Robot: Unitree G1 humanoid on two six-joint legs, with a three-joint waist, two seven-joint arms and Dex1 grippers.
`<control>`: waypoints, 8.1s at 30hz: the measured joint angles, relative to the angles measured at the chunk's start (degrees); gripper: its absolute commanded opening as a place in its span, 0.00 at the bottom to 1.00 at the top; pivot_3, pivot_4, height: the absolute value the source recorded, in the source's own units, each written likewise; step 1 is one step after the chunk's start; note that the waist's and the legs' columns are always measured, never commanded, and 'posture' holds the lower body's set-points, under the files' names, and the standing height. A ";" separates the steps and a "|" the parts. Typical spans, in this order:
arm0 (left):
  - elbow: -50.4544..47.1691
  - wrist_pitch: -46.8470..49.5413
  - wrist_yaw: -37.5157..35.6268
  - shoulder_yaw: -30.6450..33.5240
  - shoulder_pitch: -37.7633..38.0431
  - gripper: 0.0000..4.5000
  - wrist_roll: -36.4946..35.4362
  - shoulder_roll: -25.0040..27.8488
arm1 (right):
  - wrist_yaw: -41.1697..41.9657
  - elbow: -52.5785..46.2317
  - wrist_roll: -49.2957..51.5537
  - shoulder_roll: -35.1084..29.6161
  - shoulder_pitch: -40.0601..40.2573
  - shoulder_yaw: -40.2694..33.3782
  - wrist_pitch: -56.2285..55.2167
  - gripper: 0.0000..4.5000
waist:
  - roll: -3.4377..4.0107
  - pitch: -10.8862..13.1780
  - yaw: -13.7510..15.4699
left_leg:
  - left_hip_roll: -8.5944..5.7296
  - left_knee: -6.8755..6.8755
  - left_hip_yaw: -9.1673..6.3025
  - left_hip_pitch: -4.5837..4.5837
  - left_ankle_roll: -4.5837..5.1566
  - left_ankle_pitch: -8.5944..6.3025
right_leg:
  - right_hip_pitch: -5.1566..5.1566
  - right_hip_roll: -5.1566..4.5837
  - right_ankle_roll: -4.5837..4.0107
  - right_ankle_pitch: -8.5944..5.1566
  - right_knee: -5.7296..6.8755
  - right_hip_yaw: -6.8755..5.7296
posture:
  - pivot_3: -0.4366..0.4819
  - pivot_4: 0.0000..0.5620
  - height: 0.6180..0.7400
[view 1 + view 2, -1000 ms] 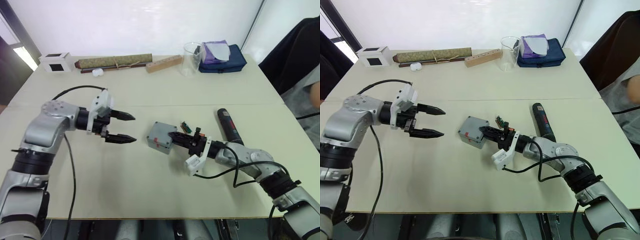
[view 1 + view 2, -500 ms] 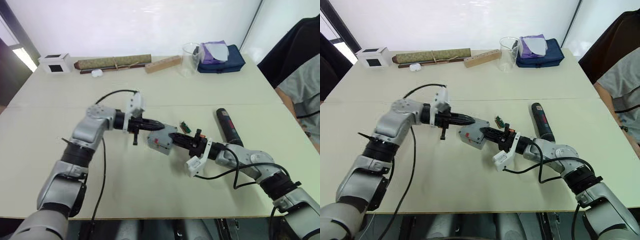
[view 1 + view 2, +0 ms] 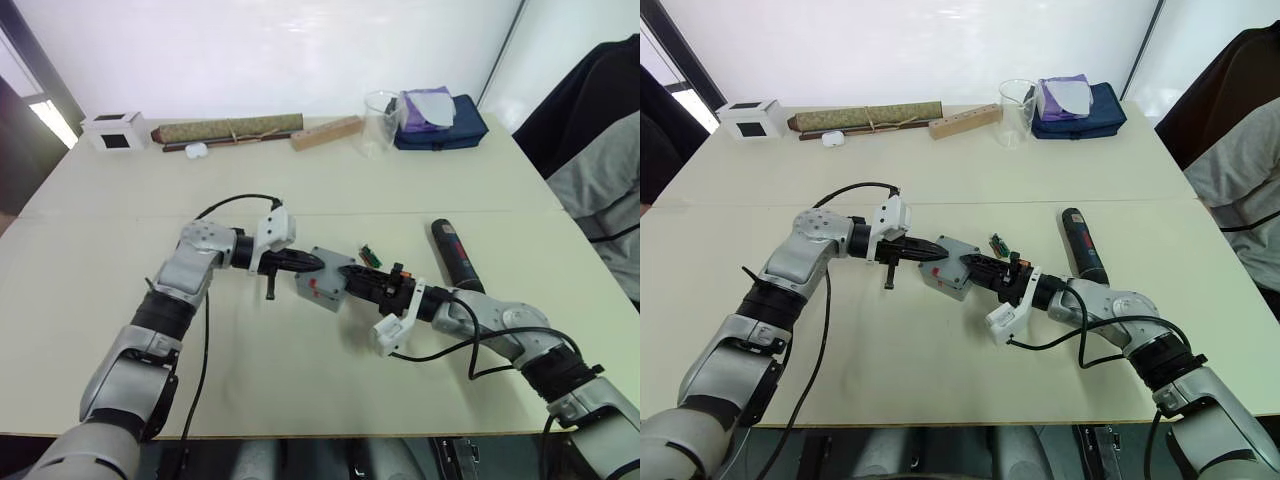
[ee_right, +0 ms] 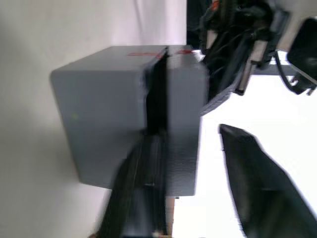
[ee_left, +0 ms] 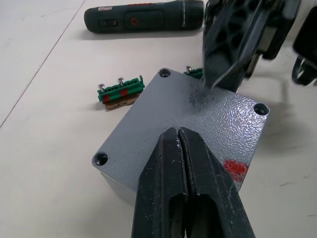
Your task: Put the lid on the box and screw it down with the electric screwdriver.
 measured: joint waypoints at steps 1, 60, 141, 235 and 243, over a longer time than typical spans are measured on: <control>0.22 -0.17 0.15 -0.39 0.00 0.00 0.42 0.03 | 0.18 -0.08 0.56 -0.24 0.02 -0.25 -0.42 0.79 | 0.00 0.00 0.00 | 0.00 -0.04 0.00 0.28 0.01 -0.01 | 0.27 0.00 0.00 -0.01 -0.04 0.01 | 0.48 0.27 0.97; -12.36 15.77 4.83 1.54 11.90 0.00 -0.13 5.56 | 43.10 -29.57 57.68 10.62 3.42 -2.21 89.74 0.01 | 0.03 -0.35 0.10 | 0.05 -0.03 -0.14 -0.48 0.08 -0.05 | -0.38 0.03 0.02 0.00 -0.19 -0.11 | 0.48 0.27 0.97; -38.06 26.37 3.92 10.42 13.19 0.00 -17.83 16.30 | 31.55 -43.32 72.55 16.23 24.08 -28.04 98.74 0.01 | 0.09 -0.21 0.13 | 0.07 -0.10 -0.18 -0.62 0.07 -0.05 | -0.49 0.04 0.02 -0.03 -0.29 -0.17 | 0.48 0.27 0.97; -34.30 20.20 8.23 10.41 17.80 0.00 -12.93 17.58 | 33.24 -36.98 79.61 17.23 -2.21 -12.55 108.06 0.98 | 0.16 -0.11 -1.22 | 0.06 -0.15 -0.24 -0.74 0.07 -0.05 | -0.60 -0.01 0.02 -0.02 -0.31 -0.23 | 0.48 0.27 0.97; -36.06 20.19 7.66 10.26 17.10 0.00 -13.81 15.60 | 32.91 -38.56 84.19 7.39 -11.74 -27.42 124.65 0.98 | 0.19 -0.07 -0.95 | 0.04 -0.16 -0.23 -0.75 0.07 -0.06 | -0.59 -0.04 0.01 -0.02 -0.33 -0.24 | 0.48 0.27 0.97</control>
